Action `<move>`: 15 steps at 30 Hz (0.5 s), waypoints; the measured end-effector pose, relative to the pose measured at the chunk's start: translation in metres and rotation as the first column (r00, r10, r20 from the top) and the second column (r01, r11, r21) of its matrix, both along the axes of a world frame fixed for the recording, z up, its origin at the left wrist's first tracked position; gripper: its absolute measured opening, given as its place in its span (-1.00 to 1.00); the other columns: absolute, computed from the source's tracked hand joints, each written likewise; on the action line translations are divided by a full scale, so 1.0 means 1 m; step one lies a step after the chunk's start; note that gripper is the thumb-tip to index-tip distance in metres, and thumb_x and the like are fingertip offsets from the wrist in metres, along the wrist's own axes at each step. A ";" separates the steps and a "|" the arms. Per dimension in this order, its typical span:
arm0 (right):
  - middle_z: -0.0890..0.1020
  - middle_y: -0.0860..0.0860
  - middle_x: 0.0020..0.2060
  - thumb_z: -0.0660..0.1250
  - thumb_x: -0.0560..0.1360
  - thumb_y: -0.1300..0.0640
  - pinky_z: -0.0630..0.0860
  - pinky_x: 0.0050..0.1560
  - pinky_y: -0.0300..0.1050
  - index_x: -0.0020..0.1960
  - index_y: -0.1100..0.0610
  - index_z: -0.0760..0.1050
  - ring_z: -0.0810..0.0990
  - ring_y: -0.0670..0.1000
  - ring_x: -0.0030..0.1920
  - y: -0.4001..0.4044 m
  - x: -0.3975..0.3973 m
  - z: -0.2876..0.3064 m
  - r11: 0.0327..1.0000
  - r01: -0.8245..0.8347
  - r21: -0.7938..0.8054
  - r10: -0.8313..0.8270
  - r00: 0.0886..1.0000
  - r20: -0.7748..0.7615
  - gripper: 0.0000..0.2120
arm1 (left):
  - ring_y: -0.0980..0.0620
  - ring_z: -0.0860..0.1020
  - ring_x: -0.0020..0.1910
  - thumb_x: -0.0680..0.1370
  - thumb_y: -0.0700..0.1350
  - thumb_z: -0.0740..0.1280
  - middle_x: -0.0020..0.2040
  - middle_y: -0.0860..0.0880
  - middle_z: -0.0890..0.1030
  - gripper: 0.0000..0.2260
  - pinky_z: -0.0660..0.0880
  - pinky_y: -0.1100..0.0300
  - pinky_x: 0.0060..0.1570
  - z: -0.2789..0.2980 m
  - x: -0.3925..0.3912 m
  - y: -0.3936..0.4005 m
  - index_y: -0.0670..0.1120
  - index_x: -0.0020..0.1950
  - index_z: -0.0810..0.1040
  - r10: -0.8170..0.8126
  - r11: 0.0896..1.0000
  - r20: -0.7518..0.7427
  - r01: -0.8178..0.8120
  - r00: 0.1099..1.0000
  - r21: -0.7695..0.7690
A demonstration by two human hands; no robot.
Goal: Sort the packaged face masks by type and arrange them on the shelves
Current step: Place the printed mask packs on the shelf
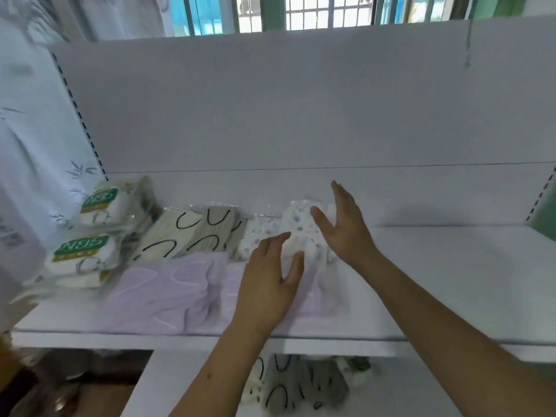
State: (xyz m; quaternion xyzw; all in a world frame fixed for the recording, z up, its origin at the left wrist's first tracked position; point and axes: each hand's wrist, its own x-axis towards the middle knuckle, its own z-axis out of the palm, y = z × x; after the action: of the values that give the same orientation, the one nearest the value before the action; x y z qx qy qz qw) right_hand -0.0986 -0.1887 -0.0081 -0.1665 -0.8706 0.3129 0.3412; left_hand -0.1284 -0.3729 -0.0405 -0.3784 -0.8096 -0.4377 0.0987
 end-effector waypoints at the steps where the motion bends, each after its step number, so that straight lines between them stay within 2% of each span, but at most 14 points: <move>1: 0.09 0.04 0.58 0.14 0.59 -0.20 0.05 0.56 0.07 0.60 0.10 -0.01 0.03 0.02 0.58 -0.011 0.011 -0.003 1.000 -0.025 -0.007 0.025 1.000 0.003 -0.28 | 0.16 0.39 0.37 0.65 0.11 0.21 0.39 0.11 0.46 -0.60 0.28 0.33 0.26 -0.004 0.012 -0.011 0.06 0.47 0.38 0.007 0.999 0.034 -0.009 0.999 0.050; 4: 0.12 -0.03 0.57 0.17 0.60 -0.19 0.11 0.55 0.06 0.59 0.03 0.02 0.09 -0.02 0.56 -0.041 0.044 -0.015 0.997 -0.055 -0.057 0.057 0.998 0.030 -0.32 | 0.22 0.42 0.33 0.66 0.09 0.20 0.33 0.18 0.48 -0.65 0.41 0.23 0.29 -0.023 0.052 -0.043 0.07 0.44 0.41 -0.025 0.990 0.114 0.009 0.993 0.138; 8: 0.20 -0.05 0.53 0.18 0.62 -0.12 0.10 0.49 -0.15 0.57 0.02 0.11 0.15 -0.05 0.52 -0.082 0.087 -0.038 0.994 -0.085 0.065 0.080 0.994 0.073 -0.41 | 0.21 0.50 0.18 0.66 0.13 0.13 0.15 0.19 0.52 -0.71 0.51 0.18 0.11 -0.068 0.102 -0.076 0.12 0.34 0.46 -0.068 0.981 0.181 0.033 0.981 0.191; 12: 0.44 -0.06 0.29 0.17 0.61 -0.07 0.40 0.25 -0.17 0.42 0.06 0.36 0.43 -0.05 0.28 -0.117 0.126 -0.073 0.971 -0.115 0.208 0.108 0.993 0.042 -0.57 | 0.24 0.50 0.17 0.67 0.10 0.17 0.20 0.14 0.50 -0.73 0.52 0.17 0.16 -0.124 0.132 -0.094 0.11 0.35 0.45 -0.063 0.995 0.281 0.037 0.958 0.095; 15: 0.53 -0.06 0.11 0.15 0.59 -0.05 0.52 -0.03 -0.16 0.28 0.08 0.46 0.52 -0.06 0.09 -0.131 0.149 -0.112 0.946 -0.133 0.296 0.118 0.991 0.066 -0.65 | 0.10 0.48 0.29 0.67 0.09 0.19 0.30 0.07 0.48 -0.68 0.46 0.16 0.24 -0.166 0.143 -0.098 0.05 0.40 0.42 0.002 0.999 0.351 0.016 0.936 -0.047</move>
State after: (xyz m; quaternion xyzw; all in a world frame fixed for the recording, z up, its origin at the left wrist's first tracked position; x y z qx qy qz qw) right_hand 0.0508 -0.3202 -0.1201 -0.0644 -0.9246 0.1944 0.3213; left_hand 0.0143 -0.4705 -0.2069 -0.2995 -0.8235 -0.4783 -0.0580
